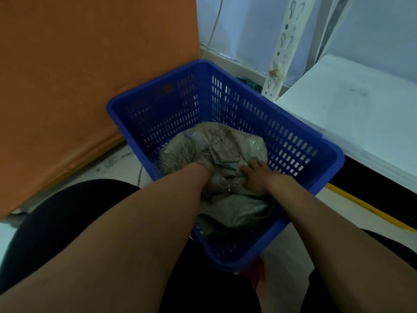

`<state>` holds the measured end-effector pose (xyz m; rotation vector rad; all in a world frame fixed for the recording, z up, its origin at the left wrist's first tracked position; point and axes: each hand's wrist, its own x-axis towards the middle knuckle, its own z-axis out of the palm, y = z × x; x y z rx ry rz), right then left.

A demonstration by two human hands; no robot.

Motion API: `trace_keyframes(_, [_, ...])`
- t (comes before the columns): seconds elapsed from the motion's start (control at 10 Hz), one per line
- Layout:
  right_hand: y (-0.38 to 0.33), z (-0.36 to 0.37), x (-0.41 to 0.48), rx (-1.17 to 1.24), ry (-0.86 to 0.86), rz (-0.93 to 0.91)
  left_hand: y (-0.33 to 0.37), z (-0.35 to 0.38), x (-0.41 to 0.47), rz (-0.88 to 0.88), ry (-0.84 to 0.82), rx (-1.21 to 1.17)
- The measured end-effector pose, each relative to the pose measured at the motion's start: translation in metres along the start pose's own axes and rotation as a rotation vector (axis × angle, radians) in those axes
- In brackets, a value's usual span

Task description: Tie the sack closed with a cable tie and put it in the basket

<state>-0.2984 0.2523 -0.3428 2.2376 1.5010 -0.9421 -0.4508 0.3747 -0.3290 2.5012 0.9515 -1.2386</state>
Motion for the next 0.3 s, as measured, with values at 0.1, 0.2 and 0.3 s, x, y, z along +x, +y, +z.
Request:
trace_keyframes(0.1, [-0.005, -0.014, -0.006, 0.025, 0.078, -0.027, 0.003, -0.015, -0.008, 0.021, 0.115, -0.063])
trace_keyframes(0.2, [0.0, -0.036, -0.006, 0.097, 0.212, -0.045, 0.013, -0.036, -0.024, 0.073, 0.206, -0.162])
trace_keyframes(0.3, [-0.001, -0.06, -0.028, 0.303, 0.459, -0.164, 0.024, -0.071, -0.042, 0.117, 0.302, -0.274])
